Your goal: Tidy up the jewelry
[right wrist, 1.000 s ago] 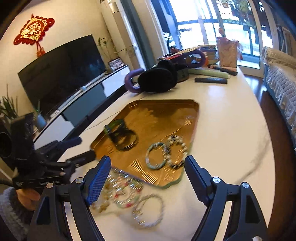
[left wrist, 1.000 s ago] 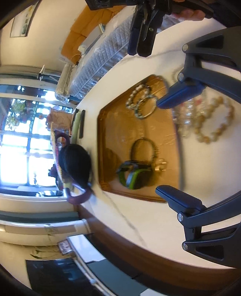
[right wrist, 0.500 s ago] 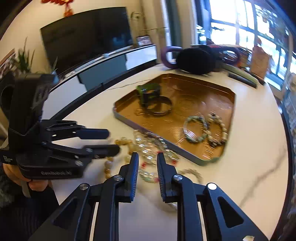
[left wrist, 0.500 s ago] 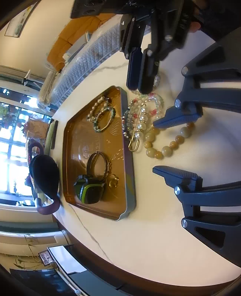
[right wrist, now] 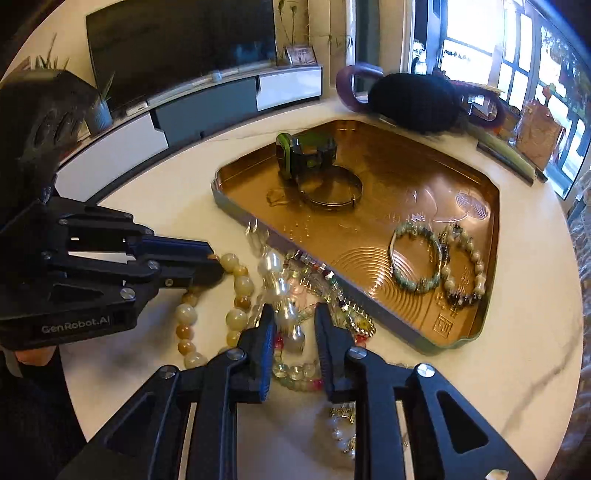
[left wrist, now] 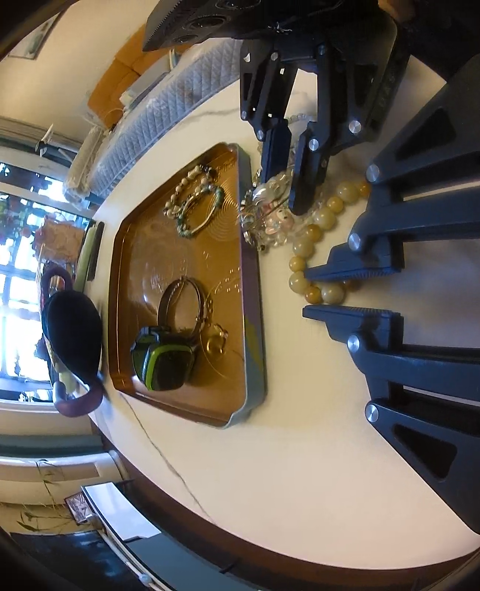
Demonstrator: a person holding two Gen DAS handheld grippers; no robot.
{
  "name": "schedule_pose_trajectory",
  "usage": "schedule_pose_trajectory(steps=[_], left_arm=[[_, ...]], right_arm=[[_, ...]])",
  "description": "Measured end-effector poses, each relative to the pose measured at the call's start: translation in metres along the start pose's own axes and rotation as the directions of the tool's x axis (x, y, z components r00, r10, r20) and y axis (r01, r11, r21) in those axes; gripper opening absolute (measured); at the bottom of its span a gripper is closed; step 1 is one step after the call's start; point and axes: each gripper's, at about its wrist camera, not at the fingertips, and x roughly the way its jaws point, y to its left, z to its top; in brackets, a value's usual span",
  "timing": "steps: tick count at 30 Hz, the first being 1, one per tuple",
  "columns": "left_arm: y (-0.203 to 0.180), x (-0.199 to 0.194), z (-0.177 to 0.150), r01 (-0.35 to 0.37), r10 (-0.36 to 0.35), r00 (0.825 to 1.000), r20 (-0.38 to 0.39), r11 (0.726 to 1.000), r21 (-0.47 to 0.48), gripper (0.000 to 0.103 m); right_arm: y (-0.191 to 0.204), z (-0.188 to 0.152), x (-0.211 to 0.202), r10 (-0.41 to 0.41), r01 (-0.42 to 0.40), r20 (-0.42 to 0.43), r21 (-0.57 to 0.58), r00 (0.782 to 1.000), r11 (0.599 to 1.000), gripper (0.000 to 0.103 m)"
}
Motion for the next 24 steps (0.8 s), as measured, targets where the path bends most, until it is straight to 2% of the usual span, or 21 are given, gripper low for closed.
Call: schedule_pose_trajectory(steps=[1, 2, 3, 6, 12, 19, 24], left_arm=[[0.000, 0.000, 0.000, -0.004, 0.004, 1.000, -0.004, 1.000, 0.001, 0.013], [0.001, 0.000, 0.001, -0.006, 0.006, 1.000, -0.009, 1.000, -0.002, 0.013], [0.003, -0.001, 0.001, 0.000, 0.000, 1.000, -0.016, 1.000, -0.011, 0.013], [0.006, -0.008, 0.004, 0.036, -0.036, 0.999, -0.006, 0.999, -0.034, 0.013], [0.003, -0.028, 0.009, 0.043, -0.043, 0.999, 0.032, 0.999, -0.007, 0.013], [0.000, -0.041, 0.012, 0.078, -0.078, 0.996, 0.049, 0.997, 0.006, 0.013], [-0.011, -0.049, 0.016, 0.066, -0.068, 0.996, 0.063, 0.997, 0.030, 0.013]], right_arm=[[0.000, 0.001, -0.001, 0.001, -0.001, -0.003, 0.001, 1.000, 1.000, 0.020], [0.000, 0.001, -0.002, 0.000, 0.000, -0.003, 0.001, 1.000, 1.000, 0.011], [0.000, 0.001, -0.003, 0.007, -0.007, -0.002, 0.005, 1.000, 1.000, 0.010], [-0.001, 0.002, -0.010, 0.017, -0.017, 0.017, 0.025, 1.000, 1.000, 0.010], [-0.008, 0.008, -0.043, 0.060, -0.067, 0.077, 0.081, 0.995, 0.995, 0.010], [-0.023, 0.008, -0.053, 0.042, -0.053, 0.087, 0.127, 0.995, 0.990, 0.010], [-0.030, 0.008, -0.059, 0.036, -0.051, 0.100, 0.153, 0.994, 0.987, 0.010]])
